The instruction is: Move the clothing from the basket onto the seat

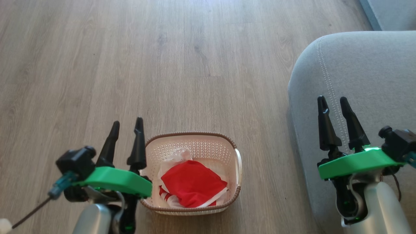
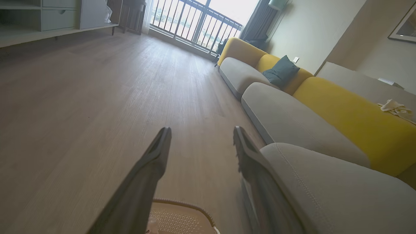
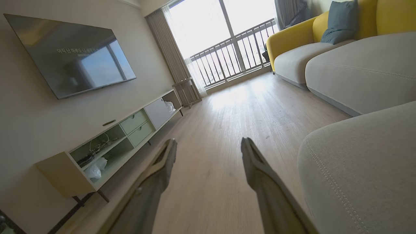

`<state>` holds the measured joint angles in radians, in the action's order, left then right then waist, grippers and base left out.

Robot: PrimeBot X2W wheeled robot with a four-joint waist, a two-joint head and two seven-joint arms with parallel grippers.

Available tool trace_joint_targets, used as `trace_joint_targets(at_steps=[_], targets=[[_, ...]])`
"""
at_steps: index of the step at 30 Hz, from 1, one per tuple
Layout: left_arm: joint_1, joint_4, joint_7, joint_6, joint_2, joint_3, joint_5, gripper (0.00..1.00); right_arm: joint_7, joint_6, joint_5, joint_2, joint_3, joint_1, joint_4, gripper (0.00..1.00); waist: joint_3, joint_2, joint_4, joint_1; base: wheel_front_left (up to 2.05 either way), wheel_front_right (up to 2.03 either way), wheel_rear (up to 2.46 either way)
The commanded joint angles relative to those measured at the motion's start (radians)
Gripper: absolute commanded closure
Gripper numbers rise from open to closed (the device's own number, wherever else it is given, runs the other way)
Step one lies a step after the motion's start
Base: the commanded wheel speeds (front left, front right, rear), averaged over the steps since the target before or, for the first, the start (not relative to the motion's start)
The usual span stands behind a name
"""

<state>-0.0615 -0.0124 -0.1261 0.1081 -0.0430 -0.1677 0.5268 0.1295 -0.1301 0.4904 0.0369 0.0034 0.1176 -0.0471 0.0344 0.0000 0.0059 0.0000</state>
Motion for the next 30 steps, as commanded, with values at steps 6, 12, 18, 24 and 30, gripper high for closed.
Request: trace_joint_targets(at_steps=[6,12,18,24,30], targets=[[-0.075,-0.049,-0.031,0.082,-0.045,-0.050,-0.115,0.00,0.028,-0.001,-0.084,0.011,0.032,0.057,0.040,0.00,0.000,0.0000,-0.002,0.0000,0.00,0.00,0.00],[-0.095,-0.085,-0.049,0.195,-0.074,-0.101,-0.189,0.00,0.046,-0.001,-0.159,0.012,0.047,0.069,0.061,0.00,0.001,0.0000,-0.004,0.0000,0.00,0.00,0.00],[-0.109,-0.118,-0.067,0.277,-0.095,-0.142,-0.243,0.00,0.064,-0.001,-0.231,0.012,0.062,0.071,0.076,0.00,0.004,0.0000,-0.004,0.0000,0.00,0.00,0.00],[-0.106,-0.110,-0.084,0.269,-0.090,-0.166,-0.270,0.00,0.081,-0.001,-0.255,0.012,0.075,0.066,0.046,0.00,0.005,0.0000,-0.006,0.0000,0.00,0.00,0.00],[-0.089,-0.053,-0.102,0.206,-0.063,-0.149,-0.313,0.00,0.099,-0.001,-0.309,0.013,0.079,0.062,0.008,0.00,0.003,0.0000,-0.010,0.0000,0.00,0.00,0.00]])
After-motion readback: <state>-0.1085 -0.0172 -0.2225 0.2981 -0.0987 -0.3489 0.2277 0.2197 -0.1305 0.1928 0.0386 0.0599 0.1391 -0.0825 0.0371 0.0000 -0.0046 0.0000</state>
